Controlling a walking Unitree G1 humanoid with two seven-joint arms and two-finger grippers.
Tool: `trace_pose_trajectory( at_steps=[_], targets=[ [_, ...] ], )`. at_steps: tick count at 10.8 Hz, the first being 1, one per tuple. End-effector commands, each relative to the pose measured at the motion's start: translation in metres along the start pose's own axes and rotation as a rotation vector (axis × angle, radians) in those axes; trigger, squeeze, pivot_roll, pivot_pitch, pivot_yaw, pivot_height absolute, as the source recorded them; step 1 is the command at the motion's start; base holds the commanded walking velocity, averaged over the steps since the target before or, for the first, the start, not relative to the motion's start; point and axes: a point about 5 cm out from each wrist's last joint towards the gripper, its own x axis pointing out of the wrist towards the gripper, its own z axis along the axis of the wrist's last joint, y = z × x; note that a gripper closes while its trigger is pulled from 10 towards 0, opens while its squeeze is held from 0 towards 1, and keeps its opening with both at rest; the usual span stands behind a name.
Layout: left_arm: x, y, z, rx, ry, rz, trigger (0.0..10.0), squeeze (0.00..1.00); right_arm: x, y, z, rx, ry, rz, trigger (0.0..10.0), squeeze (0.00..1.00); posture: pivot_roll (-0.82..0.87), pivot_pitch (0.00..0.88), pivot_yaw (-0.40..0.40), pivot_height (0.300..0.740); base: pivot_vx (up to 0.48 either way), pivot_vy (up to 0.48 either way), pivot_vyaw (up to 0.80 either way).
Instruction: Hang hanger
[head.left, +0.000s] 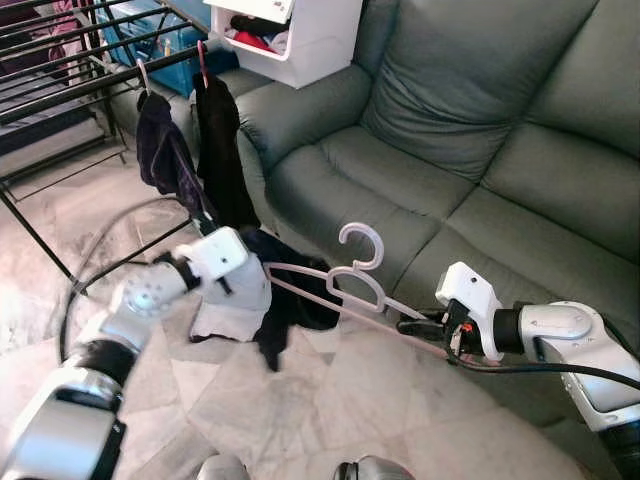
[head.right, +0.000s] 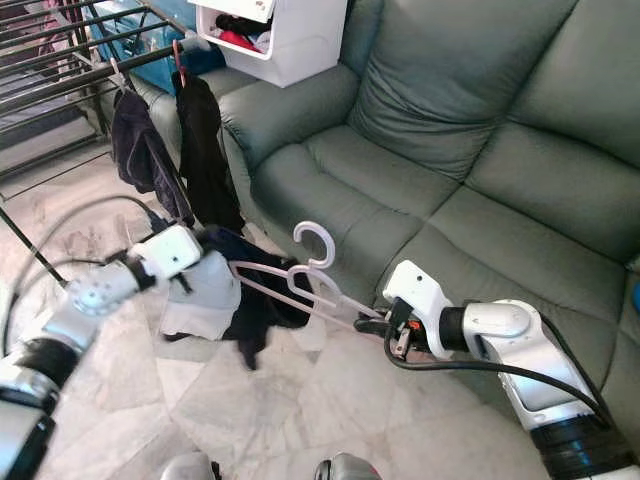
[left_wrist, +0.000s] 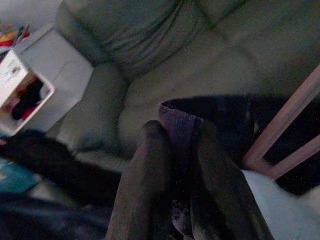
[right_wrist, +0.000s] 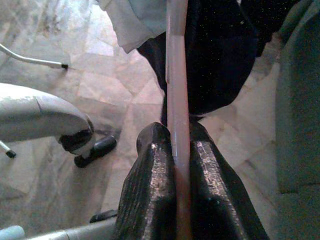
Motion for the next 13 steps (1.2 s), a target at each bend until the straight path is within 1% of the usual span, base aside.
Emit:
trace_pose_trajectory(
  at_steps=[1,2,3,4,5,6,7,8,9,10,11,12,13],
  targets=[
    [-0.001,0.017,-0.006,0.078,0.086,0.087,10.0,0.0,-0.006,0.006,0.004,-0.009,-0.011,0.044,10.0,0.0,-0.07,0.047,-0.027,0.74,0.0,0.0,0.0],
    [-0.002,0.028,-0.01,0.076,0.139,0.168,10.0,0.0,-0.01,0.014,-0.011,0.002,0.063,0.086,10.0,0.0,-0.08,0.044,-0.031,0.74,0.0,0.0,0.0],
    [-0.005,0.039,-0.014,0.098,0.194,0.258,10.0,0.0,-0.014,0.024,-0.032,0.012,0.166,0.131,10.0,0.0,-0.08,0.044,-0.031,0.74,0.0,0.0,0.0],
    [-0.008,0.042,-0.021,0.092,0.253,0.305,10.0,0.0,-0.016,0.031,-0.044,0.024,0.216,0.158,10.0,0.0,-0.09,0.043,-0.033,0.74,0.0,0.0,0.0],
    [-0.008,0.038,-0.023,0.091,0.255,0.294,10.0,0.0,-0.019,0.028,-0.055,-0.031,0.299,0.133,10.0,0.0,-0.09,0.04,-0.035,0.74,0.0,0.0,0.0],
    [-0.009,0.034,-0.026,0.103,0.273,0.282,10.0,0.0,-0.023,0.013,-0.056,-0.1,0.305,0.033,10.0,0.0,-0.09,0.038,-0.037,0.74,0.0,0.0,0.0],
    [-0.011,0.03,-0.03,0.103,0.282,0.268,10.0,0.0,-0.027,-0.007,-0.041,-0.145,0.207,-0.099,10.0,0.0,-0.09,0.039,-0.038,0.74,0.0,0.0,0.0],
    [-0.013,0.025,-0.03,0.105,0.26,0.232,10.0,0.0,-0.032,-0.024,-0.031,-0.172,0.156,-0.227,10.0,0.0,-0.09,0.04,-0.04,0.74,0.0,0.0,0.0],
    [-0.015,0.019,-0.028,0.107,0.208,0.173,10.0,0.0,-0.038,-0.039,-0.024,-0.252,0.14,-0.328,10.0,0.0,-0.09,0.044,-0.039,0.74,0.0,0.0,0.0],
    [-0.017,0.014,-0.025,0.137,0.157,0.126,10.0,0.0,-0.038,-0.044,-0.022,-0.261,0.116,-0.353,10.0,0.0,-0.09,0.044,-0.04,0.74,0.0,0.0,0.0],
    [-0.017,0.011,-0.018,0.153,0.086,0.077,10.0,0.0,-0.037,-0.047,-0.026,-0.273,0.127,-0.352,10.0,0.0,-0.09,0.046,-0.041,0.74,0.0,0.0,0.0],
    [-0.018,0.009,-0.016,0.195,0.055,0.034,10.0,0.0,-0.036,-0.05,-0.027,-0.301,0.135,-0.371,10.0,0.0,-0.08,0.046,-0.041,0.74,0.0,0.0,0.0],
    [-0.022,0.006,-0.02,0.21,0.066,-0.003,10.0,0.0,-0.039,-0.055,-0.019,-0.313,0.081,-0.409,10.0,0.0,-0.08,0.048,-0.036,0.74,0.0,0.0,0.0]
  ],
)
